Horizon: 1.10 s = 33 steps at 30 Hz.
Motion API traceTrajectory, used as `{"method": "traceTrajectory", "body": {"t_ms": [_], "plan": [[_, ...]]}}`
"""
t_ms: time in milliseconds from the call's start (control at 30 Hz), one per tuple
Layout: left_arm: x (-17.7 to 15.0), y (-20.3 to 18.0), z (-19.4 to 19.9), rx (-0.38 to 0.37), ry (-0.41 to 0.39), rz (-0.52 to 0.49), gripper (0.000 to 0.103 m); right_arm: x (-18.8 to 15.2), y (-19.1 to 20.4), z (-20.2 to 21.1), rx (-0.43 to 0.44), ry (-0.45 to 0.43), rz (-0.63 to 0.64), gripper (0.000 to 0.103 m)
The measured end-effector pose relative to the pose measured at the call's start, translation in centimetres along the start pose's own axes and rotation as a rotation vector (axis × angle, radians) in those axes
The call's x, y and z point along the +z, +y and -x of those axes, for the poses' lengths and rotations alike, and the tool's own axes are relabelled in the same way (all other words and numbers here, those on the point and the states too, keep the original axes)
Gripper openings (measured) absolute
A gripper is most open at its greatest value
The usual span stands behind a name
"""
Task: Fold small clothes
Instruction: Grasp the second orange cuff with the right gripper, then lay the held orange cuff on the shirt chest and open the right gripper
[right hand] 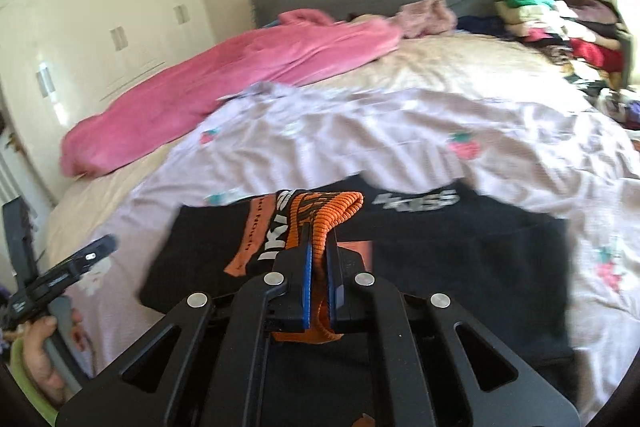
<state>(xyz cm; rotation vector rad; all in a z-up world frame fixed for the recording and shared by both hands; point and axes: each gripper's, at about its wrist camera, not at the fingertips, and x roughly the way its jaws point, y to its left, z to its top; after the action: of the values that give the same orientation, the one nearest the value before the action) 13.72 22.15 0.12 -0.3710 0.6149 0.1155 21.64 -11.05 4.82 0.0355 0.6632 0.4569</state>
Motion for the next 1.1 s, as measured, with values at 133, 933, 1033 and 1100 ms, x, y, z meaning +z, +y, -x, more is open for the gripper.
{"method": "traceTrajectory", "body": {"t_ms": [133, 933, 1033, 1100], "plan": [[-0.2, -0.5, -0.2, 0.001, 0.009, -0.022, 0.086, -0.1, -3.1, 0.8, -0.091, -0.027, -0.017, 0.005], [0.2, -14.7, -7.1, -0.204, 0.207, -0.207, 0.086, -2.4, -9.2, 2.1, -0.172, -0.029, -0.119, 0.005], [-0.8, -15.9, -9.4, -0.239, 0.258, -0.206, 0.086, -2.4, -9.3, 2.1, -0.199, -0.024, -0.095, 0.005], [-1.9, -16.0, -10.9, -0.22, 0.296, -0.233, 0.086, -2.6, -9.6, 1.9, -0.225, -0.002, -0.085, 0.008]]}}
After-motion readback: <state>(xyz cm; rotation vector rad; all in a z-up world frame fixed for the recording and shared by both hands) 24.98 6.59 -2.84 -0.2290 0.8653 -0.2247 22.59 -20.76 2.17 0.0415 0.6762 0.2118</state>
